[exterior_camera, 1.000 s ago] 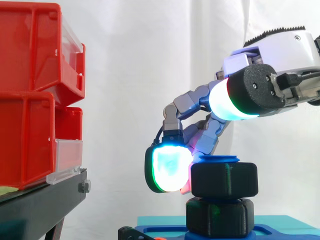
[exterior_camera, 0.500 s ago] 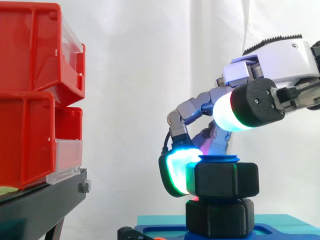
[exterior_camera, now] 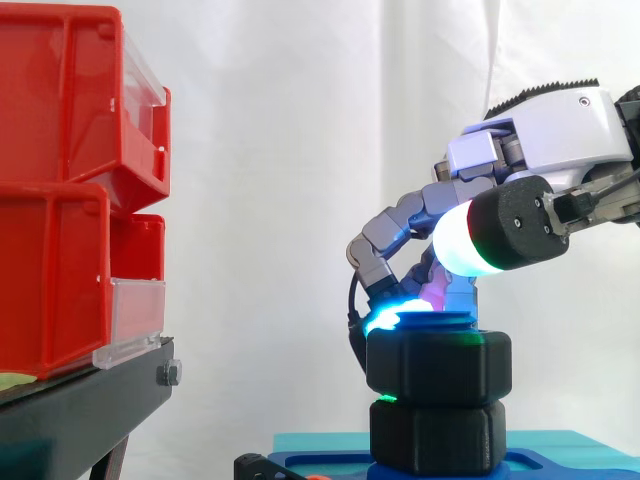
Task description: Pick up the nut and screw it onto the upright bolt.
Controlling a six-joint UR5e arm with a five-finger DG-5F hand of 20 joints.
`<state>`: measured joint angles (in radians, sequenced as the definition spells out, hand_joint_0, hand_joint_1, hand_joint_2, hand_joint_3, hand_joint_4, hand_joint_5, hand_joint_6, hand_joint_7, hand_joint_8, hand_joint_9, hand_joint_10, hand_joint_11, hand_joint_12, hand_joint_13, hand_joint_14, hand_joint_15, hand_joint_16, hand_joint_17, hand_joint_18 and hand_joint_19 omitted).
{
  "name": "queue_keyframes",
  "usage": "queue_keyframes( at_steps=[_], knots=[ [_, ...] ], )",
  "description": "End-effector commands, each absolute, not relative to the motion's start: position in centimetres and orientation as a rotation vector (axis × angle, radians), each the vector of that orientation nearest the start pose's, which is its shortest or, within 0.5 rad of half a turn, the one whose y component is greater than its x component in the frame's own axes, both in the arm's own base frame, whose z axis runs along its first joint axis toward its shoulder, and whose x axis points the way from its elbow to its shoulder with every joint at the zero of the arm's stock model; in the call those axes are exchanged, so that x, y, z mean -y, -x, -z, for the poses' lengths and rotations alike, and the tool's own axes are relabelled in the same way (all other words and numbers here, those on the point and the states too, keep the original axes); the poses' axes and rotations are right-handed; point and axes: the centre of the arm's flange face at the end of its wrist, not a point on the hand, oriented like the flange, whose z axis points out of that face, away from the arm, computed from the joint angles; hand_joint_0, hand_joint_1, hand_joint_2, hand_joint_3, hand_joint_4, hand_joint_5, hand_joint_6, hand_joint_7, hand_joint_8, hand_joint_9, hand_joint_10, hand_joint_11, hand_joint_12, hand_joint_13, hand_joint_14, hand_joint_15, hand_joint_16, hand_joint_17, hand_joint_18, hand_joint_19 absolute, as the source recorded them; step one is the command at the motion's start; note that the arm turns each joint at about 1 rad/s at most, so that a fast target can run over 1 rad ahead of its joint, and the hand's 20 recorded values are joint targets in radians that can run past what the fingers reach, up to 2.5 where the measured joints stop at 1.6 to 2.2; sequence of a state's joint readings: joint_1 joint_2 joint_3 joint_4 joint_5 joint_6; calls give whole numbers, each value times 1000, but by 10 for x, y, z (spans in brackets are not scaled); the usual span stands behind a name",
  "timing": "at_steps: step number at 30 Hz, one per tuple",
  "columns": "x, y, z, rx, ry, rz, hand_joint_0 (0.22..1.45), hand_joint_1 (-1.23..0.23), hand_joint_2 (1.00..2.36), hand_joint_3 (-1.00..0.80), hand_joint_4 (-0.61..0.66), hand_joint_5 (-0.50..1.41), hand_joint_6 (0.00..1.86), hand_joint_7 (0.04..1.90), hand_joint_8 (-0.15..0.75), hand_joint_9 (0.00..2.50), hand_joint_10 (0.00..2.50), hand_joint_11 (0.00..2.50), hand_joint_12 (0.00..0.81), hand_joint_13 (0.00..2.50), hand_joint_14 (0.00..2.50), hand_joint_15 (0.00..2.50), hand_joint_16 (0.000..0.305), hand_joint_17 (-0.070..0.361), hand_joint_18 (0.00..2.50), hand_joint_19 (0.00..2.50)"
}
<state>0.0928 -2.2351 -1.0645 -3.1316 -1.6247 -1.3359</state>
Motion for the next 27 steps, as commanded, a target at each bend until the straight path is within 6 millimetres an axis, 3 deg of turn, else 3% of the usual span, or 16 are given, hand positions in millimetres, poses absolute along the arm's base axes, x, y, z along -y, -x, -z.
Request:
queue_keyframes(
  at_steps=[1, 10, 17, 27],
  knots=[
    [64, -742, -324, -1719, -75, -291, 541, -206, 1000, -500, 138, 22, 503, 1425, 272, 1271, 0, 7, 210, 925, 0, 0, 19, 43, 626, 117],
    [71, -745, -337, -1696, -59, -287, 532, -204, 1000, -500, 200, -92, 504, 1017, 263, 1064, 0, 0, 232, 833, 0, 0, 22, 51, 570, 110],
    [78, -746, -342, -1680, -53, -289, 523, -207, 1000, -500, 171, -142, 502, 716, 248, 953, 0, 0, 238, 792, 0, 0, 24, 54, 545, 102],
    [68, -757, -350, -1583, -26, -304, 513, -172, 1000, -500, 111, -185, 501, 589, 202, 584, 0, 0, 260, 482, 0, 0, 26, 59, 180, 0]
  ],
)
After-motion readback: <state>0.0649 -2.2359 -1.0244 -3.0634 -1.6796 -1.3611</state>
